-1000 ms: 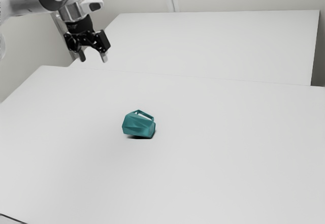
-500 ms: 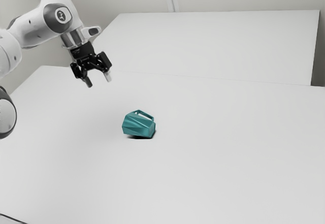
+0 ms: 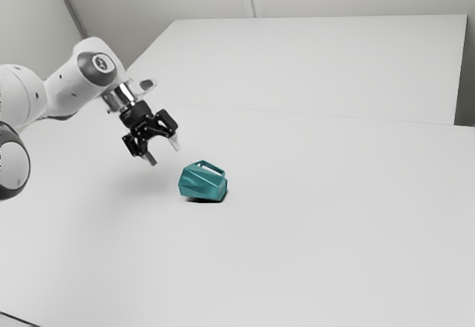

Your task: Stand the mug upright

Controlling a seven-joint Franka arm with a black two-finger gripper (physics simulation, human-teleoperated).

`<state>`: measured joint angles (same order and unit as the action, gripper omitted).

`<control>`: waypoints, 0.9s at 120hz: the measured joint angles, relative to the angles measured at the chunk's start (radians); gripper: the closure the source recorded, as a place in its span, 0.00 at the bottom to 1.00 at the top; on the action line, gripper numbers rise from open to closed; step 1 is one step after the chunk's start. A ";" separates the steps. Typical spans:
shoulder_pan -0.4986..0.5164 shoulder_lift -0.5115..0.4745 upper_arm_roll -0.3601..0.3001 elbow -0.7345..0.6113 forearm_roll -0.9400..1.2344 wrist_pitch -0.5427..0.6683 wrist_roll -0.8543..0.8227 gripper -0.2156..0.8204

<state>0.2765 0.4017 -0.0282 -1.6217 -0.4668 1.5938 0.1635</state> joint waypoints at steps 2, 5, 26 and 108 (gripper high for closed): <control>0.001 0.006 0.001 0.000 -0.005 0.004 0.004 0.21; 0.003 0.014 0.001 -0.001 -0.013 0.011 0.009 0.21; 0.018 0.049 0.004 -0.015 -0.065 0.040 0.056 0.21; 0.014 0.093 -0.001 -0.055 -0.231 0.123 0.260 0.21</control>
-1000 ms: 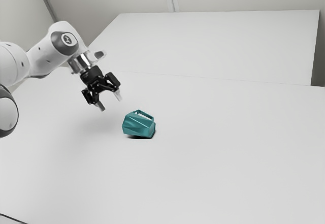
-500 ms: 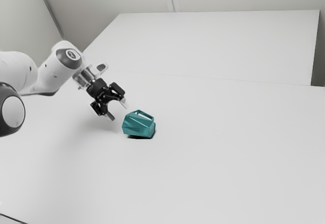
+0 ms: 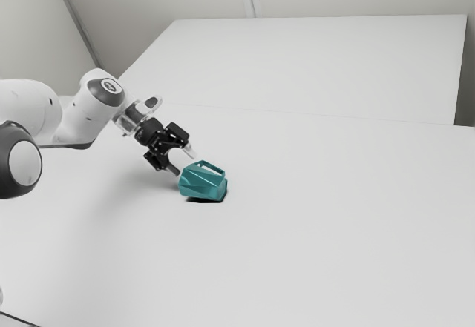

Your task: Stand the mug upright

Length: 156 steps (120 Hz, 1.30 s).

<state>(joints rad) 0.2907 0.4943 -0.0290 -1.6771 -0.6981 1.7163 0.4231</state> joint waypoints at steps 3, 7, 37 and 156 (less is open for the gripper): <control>-0.001 0.000 -0.001 0.000 -0.004 0.003 0.005 0.21; -0.002 0.002 -0.001 -0.001 -0.008 0.006 0.010 0.21; -0.011 0.005 -0.012 -0.025 -0.020 0.017 0.045 0.21; -0.033 -0.011 -0.048 -0.044 -0.102 0.023 0.122 0.92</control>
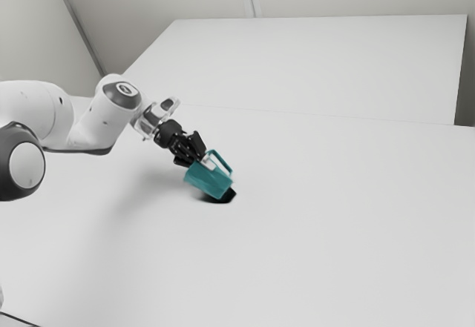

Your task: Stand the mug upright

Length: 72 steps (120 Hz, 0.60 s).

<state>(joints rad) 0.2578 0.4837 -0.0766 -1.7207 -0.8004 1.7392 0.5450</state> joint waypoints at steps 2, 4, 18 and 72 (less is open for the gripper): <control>0.000 -0.002 0.000 0.001 0.000 0.000 0.001 0.92; 0.000 -0.003 0.000 0.001 0.001 0.000 0.002 0.92; -0.009 -0.026 -0.003 0.010 0.006 0.001 0.005 0.94; -0.068 -0.141 -0.003 0.012 0.261 0.005 -0.029 0.96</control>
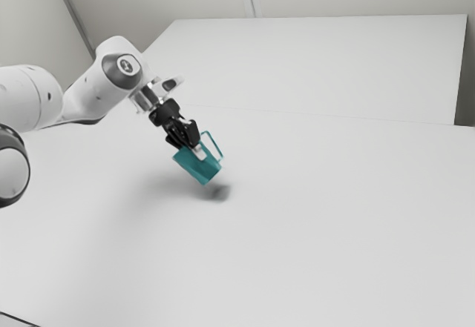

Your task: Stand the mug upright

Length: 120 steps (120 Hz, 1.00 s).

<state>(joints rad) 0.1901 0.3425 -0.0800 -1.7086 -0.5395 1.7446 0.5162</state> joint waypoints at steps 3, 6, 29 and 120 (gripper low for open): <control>-0.005 -0.010 0.000 -0.001 0.014 0.000 -0.004 0.97; -0.012 -0.018 0.000 -0.002 0.031 0.000 -0.009 0.97; -0.054 -0.053 -0.001 -0.002 0.208 0.017 -0.066 0.97; -0.131 -0.008 -0.004 -0.015 0.491 0.234 -0.225 0.97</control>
<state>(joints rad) 0.0589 0.3345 -0.0835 -1.7240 -0.0486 1.9790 0.2907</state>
